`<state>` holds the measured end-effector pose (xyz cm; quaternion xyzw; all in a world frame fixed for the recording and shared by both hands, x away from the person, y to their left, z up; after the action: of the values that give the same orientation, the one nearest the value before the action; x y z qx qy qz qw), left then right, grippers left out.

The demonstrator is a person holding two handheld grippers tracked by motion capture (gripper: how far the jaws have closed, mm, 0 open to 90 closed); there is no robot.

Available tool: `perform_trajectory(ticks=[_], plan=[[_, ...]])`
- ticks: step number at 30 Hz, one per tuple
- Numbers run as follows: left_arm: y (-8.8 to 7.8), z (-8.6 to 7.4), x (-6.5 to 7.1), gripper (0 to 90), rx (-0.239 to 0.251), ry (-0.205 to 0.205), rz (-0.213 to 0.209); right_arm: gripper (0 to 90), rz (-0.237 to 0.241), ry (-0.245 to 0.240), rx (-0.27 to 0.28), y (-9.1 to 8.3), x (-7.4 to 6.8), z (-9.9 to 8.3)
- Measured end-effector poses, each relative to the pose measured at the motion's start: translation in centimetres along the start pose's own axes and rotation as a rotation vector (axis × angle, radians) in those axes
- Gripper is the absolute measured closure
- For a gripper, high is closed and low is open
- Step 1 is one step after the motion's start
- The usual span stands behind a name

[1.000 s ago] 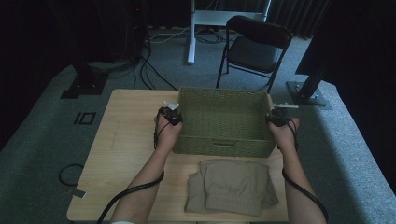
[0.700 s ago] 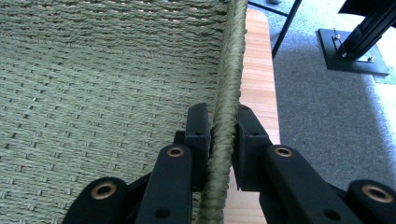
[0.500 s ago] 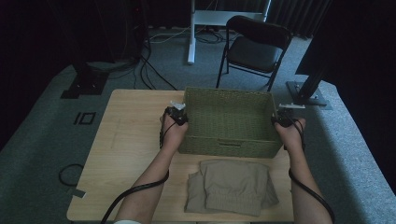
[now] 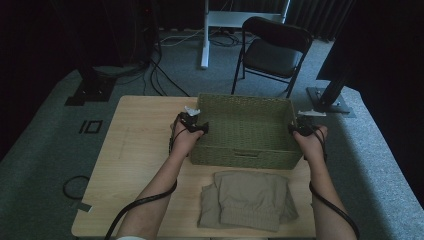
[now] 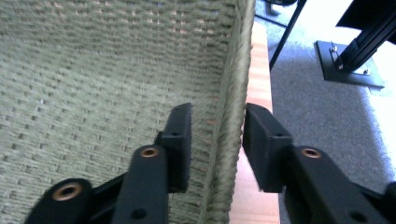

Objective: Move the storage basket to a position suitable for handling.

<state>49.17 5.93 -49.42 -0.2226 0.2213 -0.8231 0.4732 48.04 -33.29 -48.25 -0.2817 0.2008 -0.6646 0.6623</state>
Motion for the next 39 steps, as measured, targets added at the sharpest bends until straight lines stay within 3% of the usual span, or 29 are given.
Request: perform_trajectory(ticks=[4,8,13,15,16,22,26,27,32,39], plan=[[-0.4,0.1,-0.2,35.1,-0.010,0.022,-0.039,44.3,0.027,0.024,0.028,-0.5,0.1,0.2],[-1.3,0.6,-0.6,27.8,0.020,0.047,-0.045,34.5,0.056,0.032,0.071,-0.6,0.3,0.3],[-2.5,1.1,-0.8,19.6,0.030,0.100,-0.080,26.9,0.100,0.008,0.081,-1.0,0.0,0.5],[-2.9,1.3,-0.9,19.6,0.043,0.096,-0.084,23.6,0.102,-0.009,0.096,-1.2,-0.1,0.5],[-3.2,1.4,-1.0,19.6,0.050,0.092,-0.085,18.6,0.127,-0.057,0.087,-1.4,-0.1,0.4],[-4.9,1.5,-1.1,19.6,0.061,0.093,-0.145,16.7,0.142,-0.062,0.119,-2.3,-0.4,0.4],[-5.3,1.3,-1.0,19.6,0.070,0.087,-0.164,16.5,0.155,-0.067,0.135,-2.8,-0.5,0.5],[-5.7,1.2,-0.9,19.6,0.069,0.105,-0.170,16.5,0.157,-0.066,0.139,-3.0,-0.5,0.5],[-6.6,1.0,-0.4,19.6,0.078,0.111,-0.203,16.2,0.180,-0.066,0.172,-4.5,-0.7,0.5],[-7.7,0.2,0.5,19.6,0.076,0.147,-0.244,14.9,0.238,-0.080,0.212,-6.5,-2.0,-0.1]])
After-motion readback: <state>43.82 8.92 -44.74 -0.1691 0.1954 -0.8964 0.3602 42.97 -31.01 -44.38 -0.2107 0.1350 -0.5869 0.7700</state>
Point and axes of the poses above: each handheld gripper's, and its own axes: y roughly forward along the jaws, z roughly out of its top, x roughly to its right, the point moved 3 cm from there along y, roughly forward along the jaws, and after that the axes turned 6 degrees about -z, right-handed, at the moved point
